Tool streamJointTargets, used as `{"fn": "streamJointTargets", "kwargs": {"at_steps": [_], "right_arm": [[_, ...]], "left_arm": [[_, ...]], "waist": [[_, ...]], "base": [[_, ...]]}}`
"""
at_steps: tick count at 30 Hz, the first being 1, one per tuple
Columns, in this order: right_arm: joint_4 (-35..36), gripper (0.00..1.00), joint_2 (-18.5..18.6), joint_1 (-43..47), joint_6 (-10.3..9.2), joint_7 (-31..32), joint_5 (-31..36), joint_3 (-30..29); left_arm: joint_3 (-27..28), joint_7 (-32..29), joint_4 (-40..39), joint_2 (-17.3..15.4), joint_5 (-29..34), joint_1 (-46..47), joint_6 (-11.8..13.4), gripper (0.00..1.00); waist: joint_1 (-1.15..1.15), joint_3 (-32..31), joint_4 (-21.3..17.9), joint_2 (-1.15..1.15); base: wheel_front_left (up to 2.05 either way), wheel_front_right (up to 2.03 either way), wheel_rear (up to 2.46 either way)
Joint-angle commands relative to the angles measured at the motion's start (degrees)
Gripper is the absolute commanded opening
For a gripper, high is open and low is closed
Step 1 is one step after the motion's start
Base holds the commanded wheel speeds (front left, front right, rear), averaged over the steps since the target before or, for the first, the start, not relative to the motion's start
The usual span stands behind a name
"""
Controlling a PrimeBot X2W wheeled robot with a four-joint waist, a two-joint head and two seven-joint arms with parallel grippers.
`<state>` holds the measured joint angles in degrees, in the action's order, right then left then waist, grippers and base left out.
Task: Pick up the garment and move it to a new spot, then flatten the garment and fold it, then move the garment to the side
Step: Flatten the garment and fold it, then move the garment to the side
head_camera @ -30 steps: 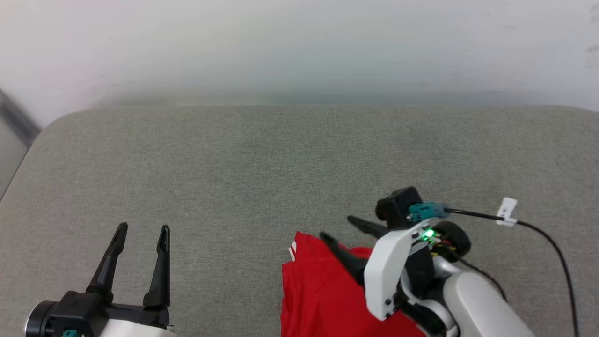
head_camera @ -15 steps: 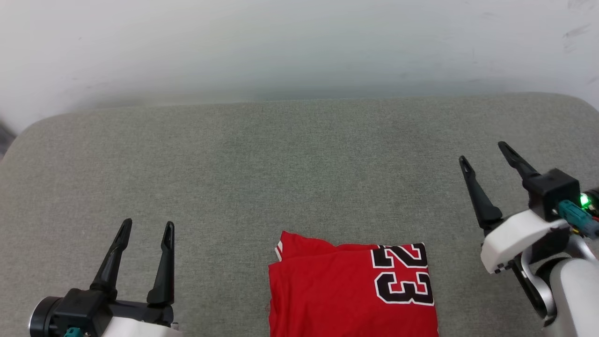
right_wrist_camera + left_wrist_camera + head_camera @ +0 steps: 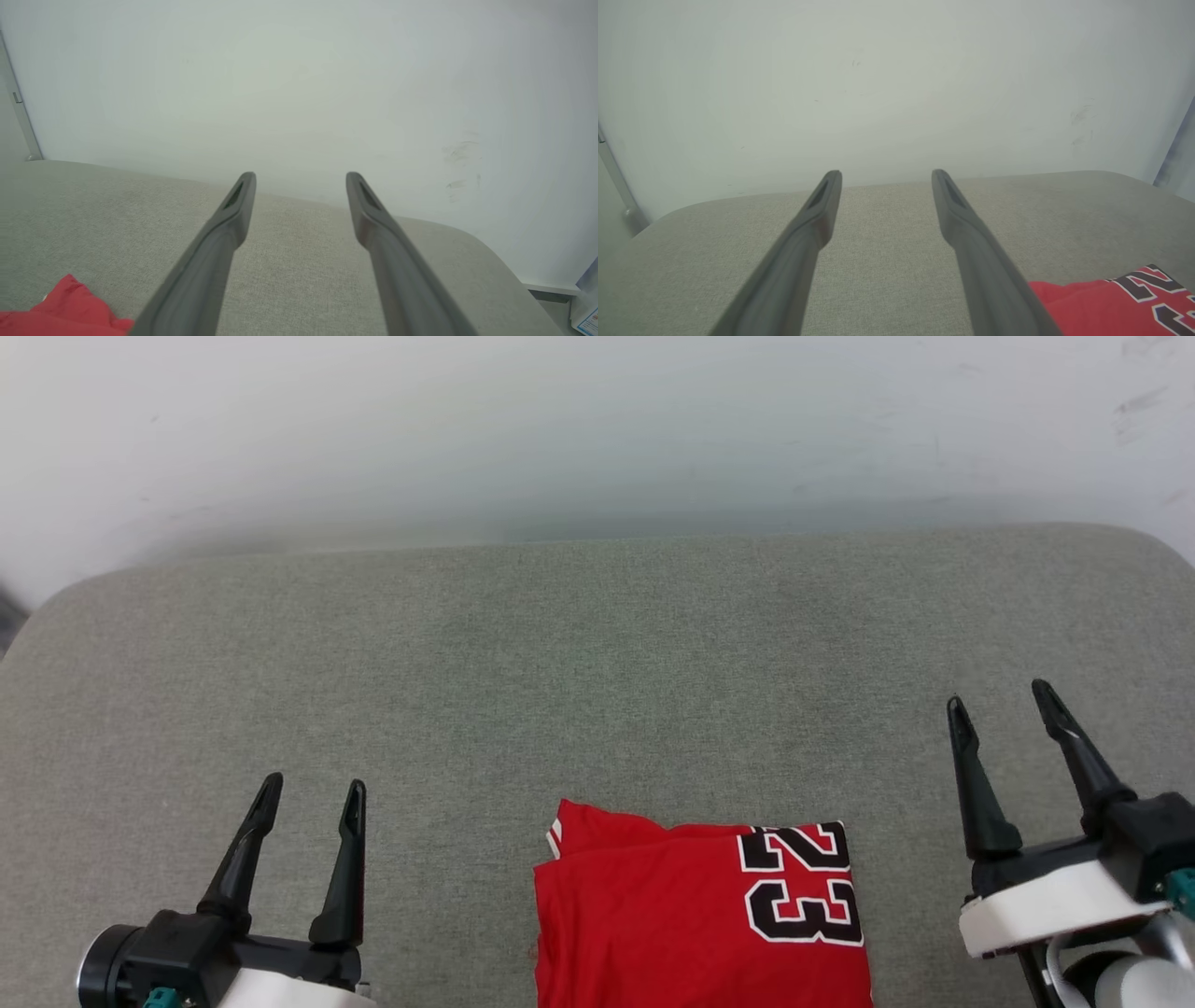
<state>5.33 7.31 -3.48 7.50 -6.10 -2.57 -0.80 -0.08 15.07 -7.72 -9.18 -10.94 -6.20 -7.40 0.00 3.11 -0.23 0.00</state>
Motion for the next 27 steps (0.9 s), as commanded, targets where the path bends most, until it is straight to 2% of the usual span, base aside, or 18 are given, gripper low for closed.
{"fn": "streamJointTargets", "kwargs": {"at_steps": [1,8,19,27], "right_arm": [[0.84,1.0,-0.74,1.59,-0.03,-0.91,0.42,0.13],[0.07,1.0,-2.69,4.28,-0.02,-2.72,0.54,0.84],[-0.94,1.0,-3.2,4.31,-0.02,-1.72,-0.14,1.45],[-0.02,1.0,-1.93,4.51,-0.02,2.21,-1.08,2.4]], "left_arm": [[-0.25,0.12,0.07,-0.27,-0.28,-0.06,-0.04,1.0],[-1.29,0.12,0.67,-0.1,-0.09,-0.97,-0.04,1.0],[-0.83,0.12,0.6,-0.37,-0.34,-1.35,-0.04,1.0],[-0.92,0.12,0.45,-0.34,-0.03,-1.42,-0.04,1.0]], "waist": [[0.0,-0.16,0.06,0.0],[0.0,-0.89,-0.02,0.0],[0.0,-1.81,-0.35,0.0],[0.0,-1.5,-0.27,0.0]], "base": [[0.0,0.0,0.0],[0.0,0.0,0.0],[0.0,0.0,0.0],[0.0,0.0,0.0]]}}
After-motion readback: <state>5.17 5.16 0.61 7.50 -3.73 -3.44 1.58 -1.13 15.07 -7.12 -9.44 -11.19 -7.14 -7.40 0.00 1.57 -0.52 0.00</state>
